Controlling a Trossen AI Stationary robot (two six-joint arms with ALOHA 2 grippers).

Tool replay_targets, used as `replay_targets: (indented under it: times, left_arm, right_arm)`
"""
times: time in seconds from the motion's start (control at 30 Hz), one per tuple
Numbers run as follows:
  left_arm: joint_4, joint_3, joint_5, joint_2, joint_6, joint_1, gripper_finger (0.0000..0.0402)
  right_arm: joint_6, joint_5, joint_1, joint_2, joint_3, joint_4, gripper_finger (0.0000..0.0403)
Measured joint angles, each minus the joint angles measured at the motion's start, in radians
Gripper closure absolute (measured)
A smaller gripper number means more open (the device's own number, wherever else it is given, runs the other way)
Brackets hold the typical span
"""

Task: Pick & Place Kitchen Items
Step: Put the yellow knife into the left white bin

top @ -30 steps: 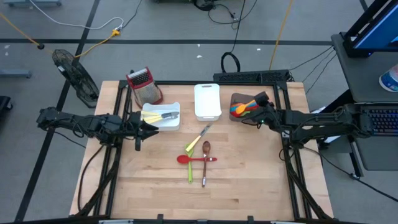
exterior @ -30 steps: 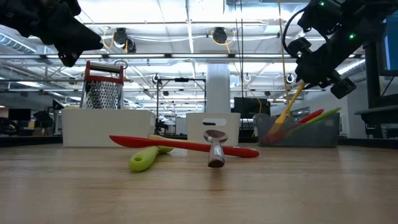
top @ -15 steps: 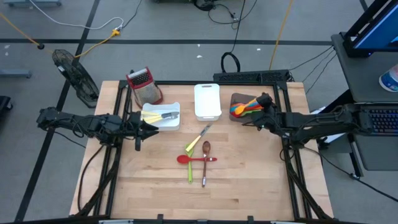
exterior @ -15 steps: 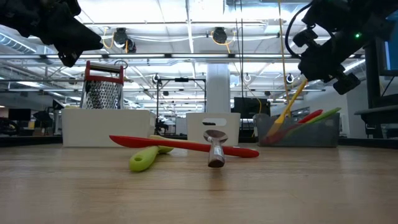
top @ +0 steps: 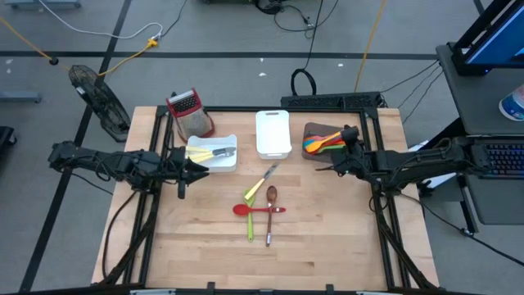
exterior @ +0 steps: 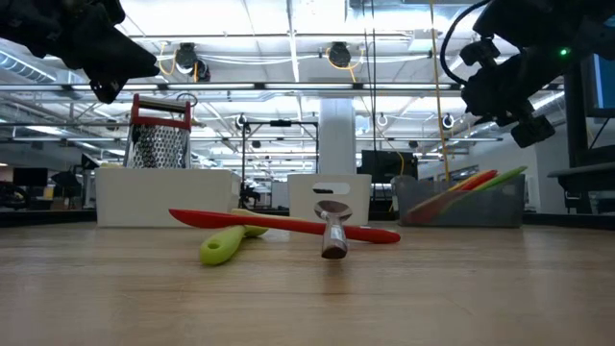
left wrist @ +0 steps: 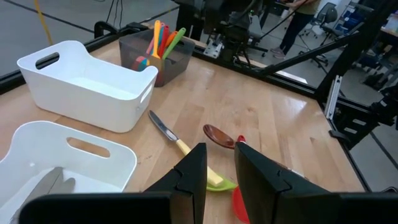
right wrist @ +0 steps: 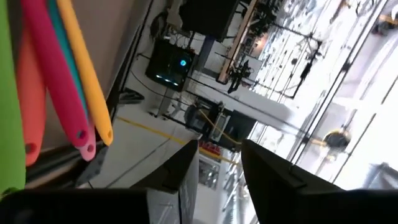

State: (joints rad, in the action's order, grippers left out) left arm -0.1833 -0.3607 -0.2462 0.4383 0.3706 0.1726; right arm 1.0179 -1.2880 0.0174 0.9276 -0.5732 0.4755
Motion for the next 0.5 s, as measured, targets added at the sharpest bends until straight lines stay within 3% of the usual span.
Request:
replay_targets:
  times: [0.3,0.5]
  left_arm:
    - [0.025,0.0,0.0,0.0,0.004,0.0,0.0316]
    - [0.107,0.0,0.0,0.0,0.024,0.0,0.0316]
  right_arm:
    - [-0.375,-0.066,0.001,-0.012,0.0,-0.005,0.0289]
    - [-0.692,0.125,0.001,-0.072,0.0,-0.006,0.0289]
